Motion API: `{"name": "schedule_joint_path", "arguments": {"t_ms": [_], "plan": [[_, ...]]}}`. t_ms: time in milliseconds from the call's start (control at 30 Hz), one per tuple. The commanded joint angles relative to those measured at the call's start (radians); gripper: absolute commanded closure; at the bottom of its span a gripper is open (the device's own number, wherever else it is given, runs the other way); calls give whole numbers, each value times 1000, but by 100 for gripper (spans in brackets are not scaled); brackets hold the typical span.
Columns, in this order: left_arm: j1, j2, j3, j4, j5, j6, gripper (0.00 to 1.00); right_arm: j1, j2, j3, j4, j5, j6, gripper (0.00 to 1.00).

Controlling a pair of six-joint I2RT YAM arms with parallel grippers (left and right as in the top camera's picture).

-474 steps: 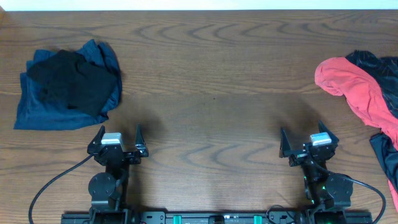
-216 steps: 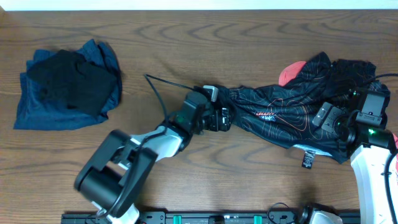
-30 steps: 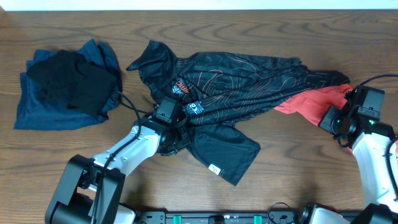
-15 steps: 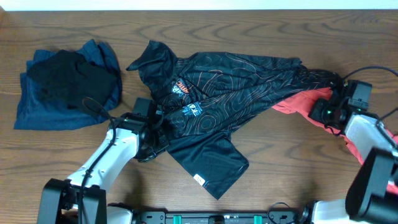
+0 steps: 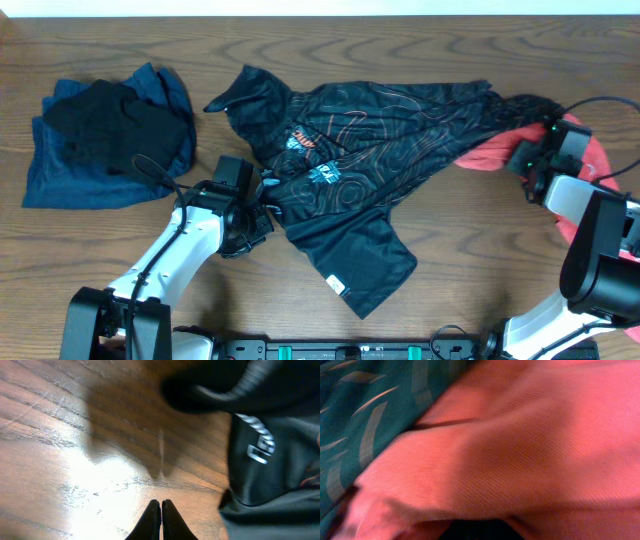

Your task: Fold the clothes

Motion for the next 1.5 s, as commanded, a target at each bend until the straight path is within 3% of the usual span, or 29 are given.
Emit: {"name": "schedule_joint_path", "arguments": {"t_ms": [0, 167, 333, 433, 500, 733, 933, 967, 1033, 1067, 1333, 1467], "plan": [[3, -4, -4, 9, -20, 14, 94, -94, 27, 40, -26, 302, 43, 90], [3, -4, -4, 40, -20, 14, 94, -254, 27, 116, -132, 317, 72, 89], [3, -4, -4, 50, -20, 14, 94, -404, 27, 163, -283, 396, 256, 90], [3, -4, -4, 50, -20, 14, 94, -488, 27, 195, -375, 320, 334, 89], [3, -4, -4, 50, -19, 13, 94, -515, 26, 203, -389, 238, 335, 82], [3, -4, -4, 50, -8, 14, 94, -509, -34, 232, -339, -373, 105, 69], [3, -4, -4, 50, 57, 13, 94, -413, -119, 236, -450, -452, 23, 66], [2, -4, -4, 50, 65, 14, 93, -399, -123, 236, -477, -450, 13, 65], [-7, -4, -4, 50, 69, 13, 62, -365, -124, 236, -545, -436, 4, 63], [-14, -4, -4, 51, 72, 13, 58, -348, -123, 235, -576, -428, -5, 62], [-109, 12, -4, 114, 75, 13, 48, -238, -121, 220, -636, -145, -67, 59], [-144, 33, -4, 154, 75, -3, 48, -230, -92, 220, -607, -115, -70, 60]]}}
